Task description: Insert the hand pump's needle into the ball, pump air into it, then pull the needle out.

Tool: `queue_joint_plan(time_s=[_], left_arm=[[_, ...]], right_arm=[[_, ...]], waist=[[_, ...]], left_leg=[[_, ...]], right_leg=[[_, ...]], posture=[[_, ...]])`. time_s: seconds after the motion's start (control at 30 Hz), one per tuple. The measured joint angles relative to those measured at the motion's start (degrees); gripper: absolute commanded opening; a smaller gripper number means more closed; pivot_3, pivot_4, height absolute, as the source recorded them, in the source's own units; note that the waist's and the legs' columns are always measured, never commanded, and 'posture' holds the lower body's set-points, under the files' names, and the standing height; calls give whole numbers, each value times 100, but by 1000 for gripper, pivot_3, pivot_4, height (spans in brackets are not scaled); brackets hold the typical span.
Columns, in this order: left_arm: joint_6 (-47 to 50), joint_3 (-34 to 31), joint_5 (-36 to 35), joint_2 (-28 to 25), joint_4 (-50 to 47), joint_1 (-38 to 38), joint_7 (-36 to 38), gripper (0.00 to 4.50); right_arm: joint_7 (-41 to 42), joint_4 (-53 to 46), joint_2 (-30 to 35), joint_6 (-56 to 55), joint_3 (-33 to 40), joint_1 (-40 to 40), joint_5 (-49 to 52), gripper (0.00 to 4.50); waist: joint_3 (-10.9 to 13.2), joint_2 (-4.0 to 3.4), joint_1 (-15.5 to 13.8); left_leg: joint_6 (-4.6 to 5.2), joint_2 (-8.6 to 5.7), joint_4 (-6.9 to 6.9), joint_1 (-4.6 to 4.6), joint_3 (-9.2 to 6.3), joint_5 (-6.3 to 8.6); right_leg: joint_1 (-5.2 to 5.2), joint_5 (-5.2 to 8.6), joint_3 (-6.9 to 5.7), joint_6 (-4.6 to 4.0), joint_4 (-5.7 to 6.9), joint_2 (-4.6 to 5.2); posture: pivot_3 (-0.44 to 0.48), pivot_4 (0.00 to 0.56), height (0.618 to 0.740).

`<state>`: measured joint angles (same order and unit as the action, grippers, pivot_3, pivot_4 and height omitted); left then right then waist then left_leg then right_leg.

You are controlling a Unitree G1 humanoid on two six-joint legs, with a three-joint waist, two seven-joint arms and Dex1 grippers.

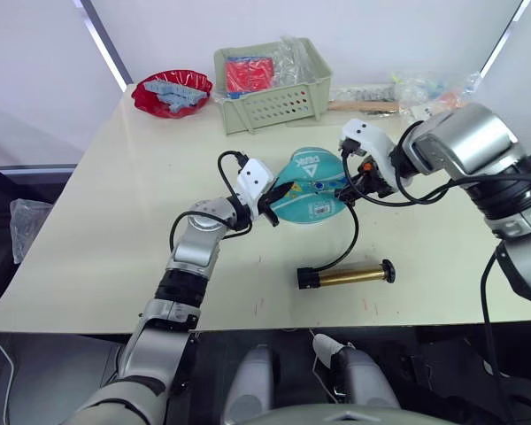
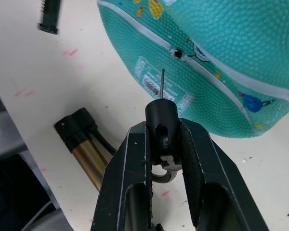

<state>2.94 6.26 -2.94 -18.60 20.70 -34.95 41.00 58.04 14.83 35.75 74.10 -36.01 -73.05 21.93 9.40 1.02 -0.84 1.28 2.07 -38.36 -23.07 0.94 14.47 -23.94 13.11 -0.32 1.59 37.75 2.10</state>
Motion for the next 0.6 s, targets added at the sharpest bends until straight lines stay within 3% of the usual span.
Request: queue_joint_plan(time_s=[0.6], left_arm=[[-40, 1, 51, -2, -109, 78, -13, 10]], right_arm=[[510, 1223, -593, -548, -139, -337, -871, 300]], waist=[[1, -2, 5]], left_leg=[[0, -2, 1, -6, 2, 0]], right_leg=[[-9, 0, 1, 0, 3, -2]], posture=[[0, 150, 738]])
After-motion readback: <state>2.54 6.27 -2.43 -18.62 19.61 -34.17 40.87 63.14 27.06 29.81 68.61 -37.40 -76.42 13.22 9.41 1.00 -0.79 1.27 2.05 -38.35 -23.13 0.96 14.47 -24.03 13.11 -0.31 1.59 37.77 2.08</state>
